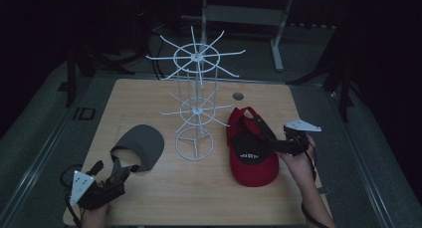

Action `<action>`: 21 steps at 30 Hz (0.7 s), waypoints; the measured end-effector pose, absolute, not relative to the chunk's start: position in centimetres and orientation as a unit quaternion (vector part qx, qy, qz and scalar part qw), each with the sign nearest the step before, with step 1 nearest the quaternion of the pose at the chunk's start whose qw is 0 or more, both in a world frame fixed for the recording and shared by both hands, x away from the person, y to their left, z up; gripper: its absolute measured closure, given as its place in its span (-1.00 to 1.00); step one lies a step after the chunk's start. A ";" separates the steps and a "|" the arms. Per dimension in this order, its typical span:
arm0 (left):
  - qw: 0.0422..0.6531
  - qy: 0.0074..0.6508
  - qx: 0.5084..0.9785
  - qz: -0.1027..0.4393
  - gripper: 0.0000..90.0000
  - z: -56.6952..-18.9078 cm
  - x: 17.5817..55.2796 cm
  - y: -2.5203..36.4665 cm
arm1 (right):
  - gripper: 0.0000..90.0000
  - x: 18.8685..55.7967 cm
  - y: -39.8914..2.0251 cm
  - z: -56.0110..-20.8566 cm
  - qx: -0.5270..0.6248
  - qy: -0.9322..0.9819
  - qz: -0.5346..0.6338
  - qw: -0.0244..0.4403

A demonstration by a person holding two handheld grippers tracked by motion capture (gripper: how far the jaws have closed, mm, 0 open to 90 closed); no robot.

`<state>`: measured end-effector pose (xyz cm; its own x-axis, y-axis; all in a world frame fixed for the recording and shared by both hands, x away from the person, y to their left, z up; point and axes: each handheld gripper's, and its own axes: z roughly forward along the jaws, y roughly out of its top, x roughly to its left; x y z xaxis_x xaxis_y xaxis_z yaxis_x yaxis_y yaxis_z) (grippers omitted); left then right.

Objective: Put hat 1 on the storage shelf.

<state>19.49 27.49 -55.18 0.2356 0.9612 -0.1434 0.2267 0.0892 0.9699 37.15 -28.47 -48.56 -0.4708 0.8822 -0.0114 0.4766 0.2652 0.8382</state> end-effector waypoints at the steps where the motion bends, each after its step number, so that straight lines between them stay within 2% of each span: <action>1: 0.530 0.512 0.581 0.346 -0.88 -55.2 19.5 27.5 | -0.71 37.8 -28.1 -49.2 0.448 0.760 0.402 0.247; 18: 0.535 0.505 0.588 0.336 -0.88 -55.1 19.5 27.3 | -0.67 40.9 -27.4 -53.8 0.463 0.782 0.333 0.251; 21: 0.535 0.506 0.588 0.335 -0.88 -55.2 19.6 27.2 | -0.57 41.3 -27.1 -54.4 0.461 0.788 0.319 0.254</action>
